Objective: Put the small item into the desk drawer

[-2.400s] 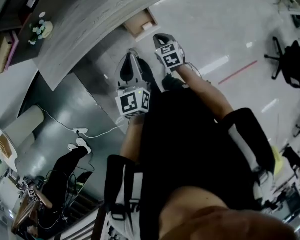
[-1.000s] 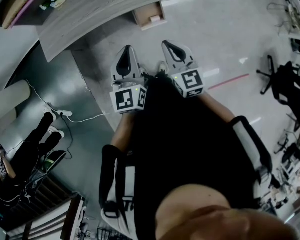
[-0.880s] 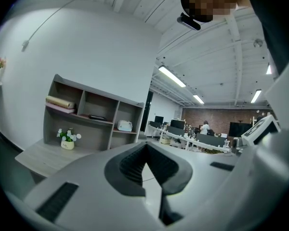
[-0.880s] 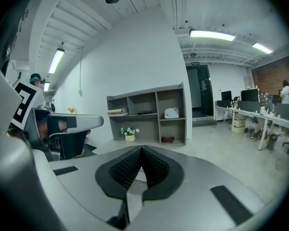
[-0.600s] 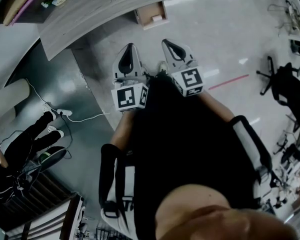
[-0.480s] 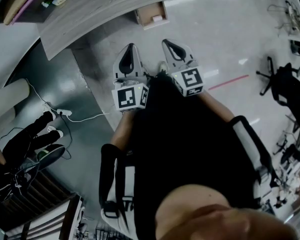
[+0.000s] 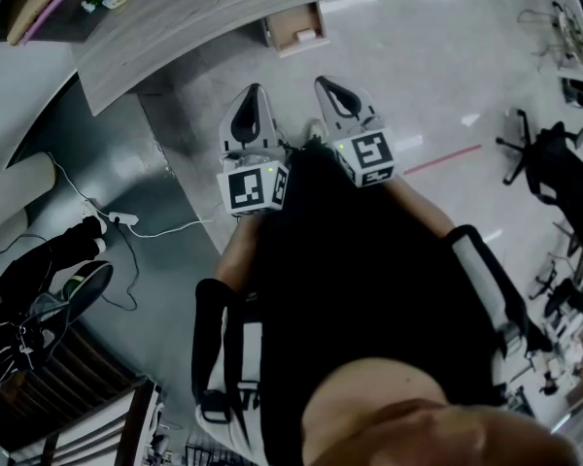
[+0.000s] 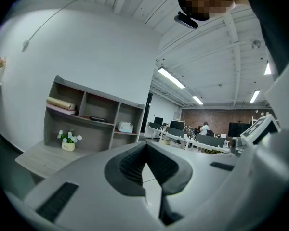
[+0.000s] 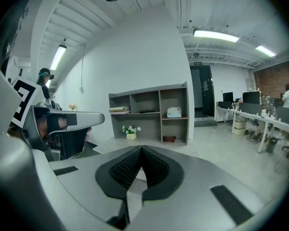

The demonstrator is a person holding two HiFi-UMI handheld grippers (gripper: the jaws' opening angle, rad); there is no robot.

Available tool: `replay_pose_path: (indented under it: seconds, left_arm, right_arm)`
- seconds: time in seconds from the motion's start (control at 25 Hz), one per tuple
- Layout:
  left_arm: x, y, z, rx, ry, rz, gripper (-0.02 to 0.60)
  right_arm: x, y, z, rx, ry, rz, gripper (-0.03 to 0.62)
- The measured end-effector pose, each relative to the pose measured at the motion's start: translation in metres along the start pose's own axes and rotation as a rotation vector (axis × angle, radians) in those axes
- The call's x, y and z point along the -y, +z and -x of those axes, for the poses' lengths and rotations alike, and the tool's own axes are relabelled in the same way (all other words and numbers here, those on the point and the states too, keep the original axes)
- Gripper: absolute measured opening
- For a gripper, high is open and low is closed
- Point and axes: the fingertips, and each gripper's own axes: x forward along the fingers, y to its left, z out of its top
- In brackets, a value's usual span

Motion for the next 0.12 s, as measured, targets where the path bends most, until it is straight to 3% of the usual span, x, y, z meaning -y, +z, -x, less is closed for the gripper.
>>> replay_pose_path:
  seconds: [0.12]
  left_arm:
    - [0.0023, 0.0026, 0.0049, 0.005, 0.0, -0.004, -0.002]
  right_arm:
    - [-0.002, 0.0022, 0.0044, 0.009, -0.001, 0.014, -0.002]
